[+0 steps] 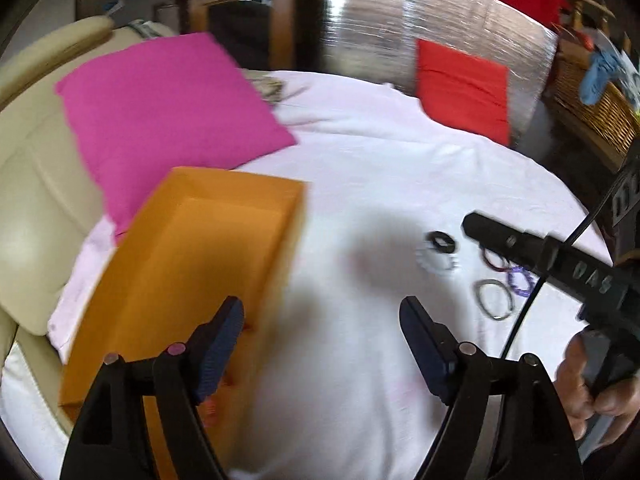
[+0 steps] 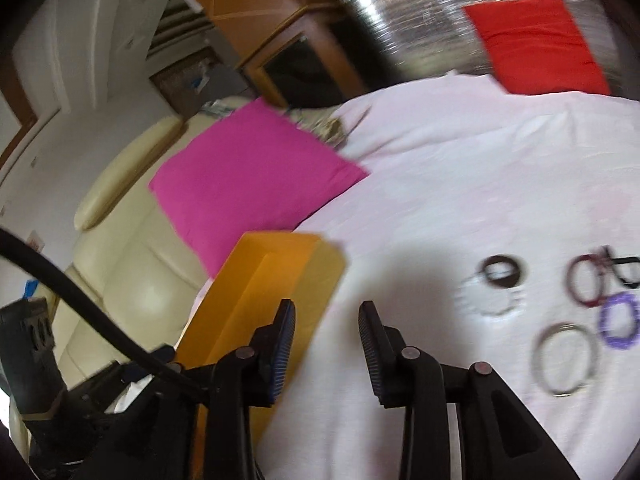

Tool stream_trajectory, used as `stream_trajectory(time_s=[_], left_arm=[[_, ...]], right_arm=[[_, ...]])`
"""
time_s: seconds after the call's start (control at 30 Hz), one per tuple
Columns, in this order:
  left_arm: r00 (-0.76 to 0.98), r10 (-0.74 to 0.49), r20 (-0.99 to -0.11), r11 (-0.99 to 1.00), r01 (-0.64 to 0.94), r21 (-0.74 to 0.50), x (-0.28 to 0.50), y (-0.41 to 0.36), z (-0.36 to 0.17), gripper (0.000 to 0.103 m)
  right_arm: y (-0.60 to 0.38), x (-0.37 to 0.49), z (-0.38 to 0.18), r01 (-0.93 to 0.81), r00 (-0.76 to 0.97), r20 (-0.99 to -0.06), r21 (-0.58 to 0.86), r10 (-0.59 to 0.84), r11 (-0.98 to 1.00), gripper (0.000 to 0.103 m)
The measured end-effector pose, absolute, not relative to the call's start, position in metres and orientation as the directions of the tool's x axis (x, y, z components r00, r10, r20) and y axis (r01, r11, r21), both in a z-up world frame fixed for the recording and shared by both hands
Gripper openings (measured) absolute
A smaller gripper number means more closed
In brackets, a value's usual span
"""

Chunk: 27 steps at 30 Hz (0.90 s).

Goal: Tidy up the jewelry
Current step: 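Move both tools back over the remaining jewelry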

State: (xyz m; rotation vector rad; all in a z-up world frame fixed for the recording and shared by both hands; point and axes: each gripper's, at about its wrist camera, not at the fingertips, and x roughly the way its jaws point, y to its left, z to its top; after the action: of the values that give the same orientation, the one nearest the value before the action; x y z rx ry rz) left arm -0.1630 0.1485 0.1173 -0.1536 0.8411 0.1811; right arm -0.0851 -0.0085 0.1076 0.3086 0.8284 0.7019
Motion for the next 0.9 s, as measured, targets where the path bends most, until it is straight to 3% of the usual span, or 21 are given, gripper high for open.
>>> stream_trajectory(time_s=[0.5, 0.9], left_arm=[[0.745, 0.179, -0.643, 0.983, -0.168, 0.079, -0.088, 0.020, 0.115, 0.081], [0.735, 0.154, -0.660, 0.988, -0.106, 0.111, -0.059, -0.009, 0.089, 0.081]], right_arm=[[-0.177, -0.057, 0.110, -0.205, 0.633, -0.612, 0.457, 0.474, 0.865, 0.036], [-0.213, -0.042, 0.085, -0.141, 0.592, -0.689, 0.423, 0.419, 0.895, 0.036]])
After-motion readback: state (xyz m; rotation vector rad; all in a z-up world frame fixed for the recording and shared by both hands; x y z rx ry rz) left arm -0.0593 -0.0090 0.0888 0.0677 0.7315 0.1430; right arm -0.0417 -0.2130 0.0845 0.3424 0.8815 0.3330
